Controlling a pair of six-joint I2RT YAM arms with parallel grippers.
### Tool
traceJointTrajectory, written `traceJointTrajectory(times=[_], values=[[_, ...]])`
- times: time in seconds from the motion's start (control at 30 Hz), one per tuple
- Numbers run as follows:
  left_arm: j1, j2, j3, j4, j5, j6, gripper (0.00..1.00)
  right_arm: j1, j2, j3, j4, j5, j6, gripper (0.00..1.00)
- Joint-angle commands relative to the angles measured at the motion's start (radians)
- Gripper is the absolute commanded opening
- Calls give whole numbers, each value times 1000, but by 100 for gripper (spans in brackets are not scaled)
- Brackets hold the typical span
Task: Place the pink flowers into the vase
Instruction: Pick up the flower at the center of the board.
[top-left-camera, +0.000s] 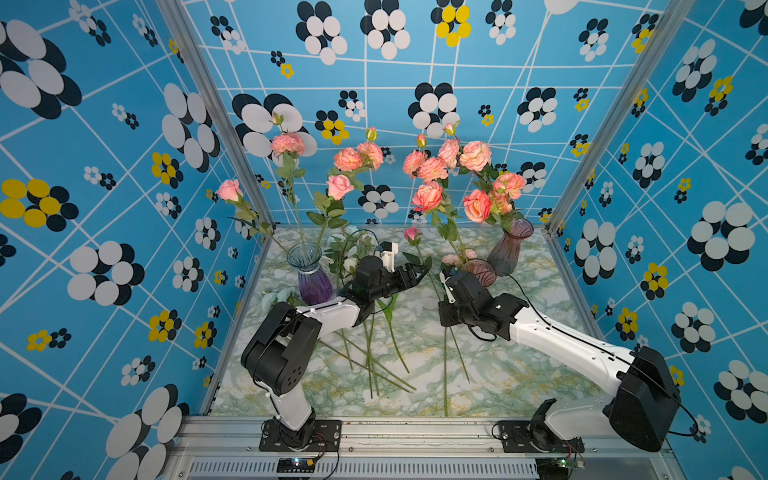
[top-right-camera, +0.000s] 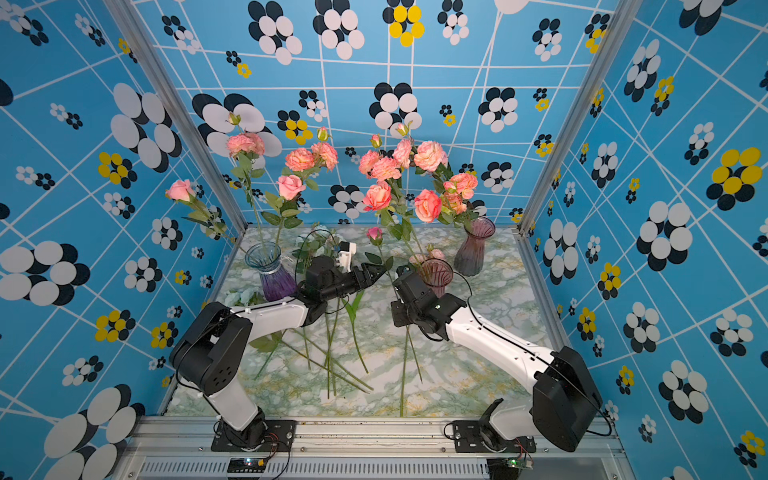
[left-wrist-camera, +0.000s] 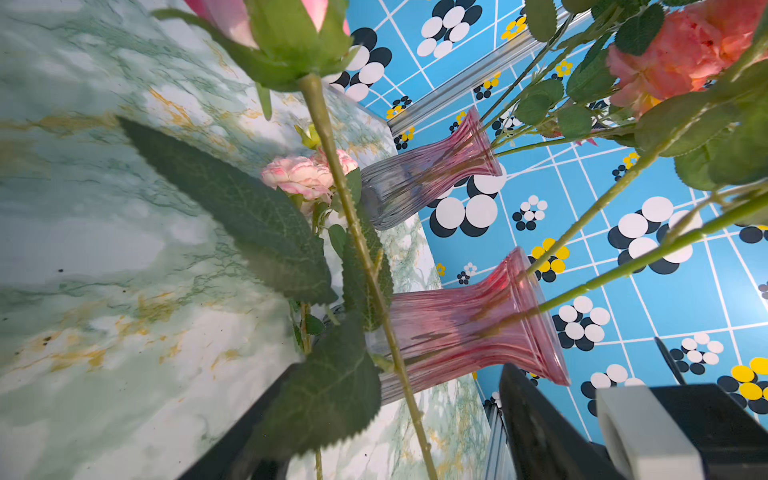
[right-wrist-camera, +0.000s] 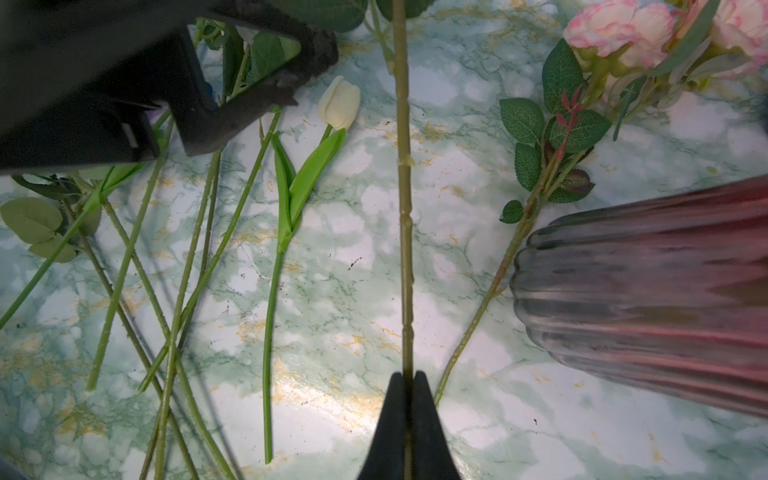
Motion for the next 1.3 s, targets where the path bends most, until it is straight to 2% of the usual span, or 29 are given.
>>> traceJointTrajectory(times=[0.0,0.23,0.37,0.5,0.7,1.0,1.17,1.27], values=[[-9,24,49,67,33,-45,71,8,-5,40,-1,-10,-21,0],[-48,73,88,88,36,-64,60,8,28,80,10,-5,-33,0],[-50,92,89,115,34,-81,42,7,41,104,9,-5,-41,0],[-47,81,94,111,31,-73,19,7,57,126,-6,8,-48,0],[-37,42,101,93,52,-41,0,7,74,156,-37,18,-52,3],[20,-104,18,55,8,22,0,6,-21,226,-158,62,-130,36],[10,-203,-29,38,-62,88,0,5,-116,234,-208,50,-178,52],[-11,-253,-77,66,-112,107,0,0,-162,237,-228,86,-194,65]])
